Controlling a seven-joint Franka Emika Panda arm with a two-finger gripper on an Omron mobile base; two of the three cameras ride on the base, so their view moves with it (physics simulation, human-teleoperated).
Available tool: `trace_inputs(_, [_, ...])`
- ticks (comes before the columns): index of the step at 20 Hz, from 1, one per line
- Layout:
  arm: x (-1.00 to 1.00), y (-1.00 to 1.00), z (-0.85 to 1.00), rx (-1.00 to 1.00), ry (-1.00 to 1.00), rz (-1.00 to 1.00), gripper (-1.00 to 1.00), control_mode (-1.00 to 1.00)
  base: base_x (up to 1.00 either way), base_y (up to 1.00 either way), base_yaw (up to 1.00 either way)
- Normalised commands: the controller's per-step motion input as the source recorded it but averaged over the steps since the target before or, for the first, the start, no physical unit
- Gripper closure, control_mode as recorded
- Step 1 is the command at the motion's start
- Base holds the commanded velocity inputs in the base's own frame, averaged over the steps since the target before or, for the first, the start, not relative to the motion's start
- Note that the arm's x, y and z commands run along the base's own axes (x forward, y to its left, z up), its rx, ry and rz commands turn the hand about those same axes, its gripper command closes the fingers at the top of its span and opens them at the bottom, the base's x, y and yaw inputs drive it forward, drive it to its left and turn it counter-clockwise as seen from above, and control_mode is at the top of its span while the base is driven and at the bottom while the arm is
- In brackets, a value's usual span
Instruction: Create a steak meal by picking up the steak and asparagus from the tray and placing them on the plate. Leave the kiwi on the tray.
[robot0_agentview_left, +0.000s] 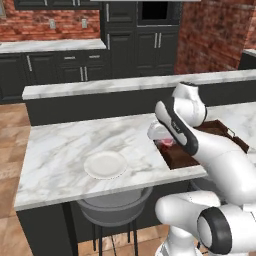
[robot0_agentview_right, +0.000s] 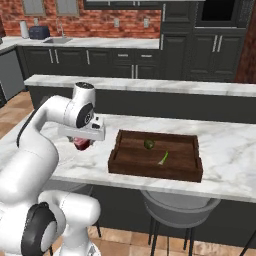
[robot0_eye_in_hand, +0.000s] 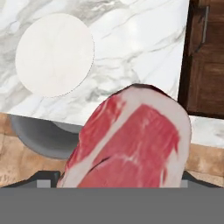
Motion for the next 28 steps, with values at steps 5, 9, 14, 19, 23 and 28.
trace_inputs(5, [-0.01,1.0,0.0,0.0,0.02,0.0,1.0,-1.0,0.0,0.0,0.0])
trace_inputs(9, [0.01,1.0,-0.06,0.0,0.03,0.0,1.0,-1.0,0.0,0.0,0.0])
trace_inputs(14, [0.23,0.86,-0.22,-0.01,0.01,0.0,1.0,-1.0,0.0,0.0,0.0])
trace_inputs(19, [0.26,0.49,-0.27,-0.01,0.0,0.0,1.0,-1.0,0.0,0.0,0.0])
trace_inputs(23, [0.3,0.18,-0.37,0.0,0.0,0.0,1.0,-1.0,0.0,0.0,0.0])
trace_inputs(28, [0.38,0.18,-0.42,0.0,0.0,0.0,1.0,-1.0,0.0,0.0,0.0])
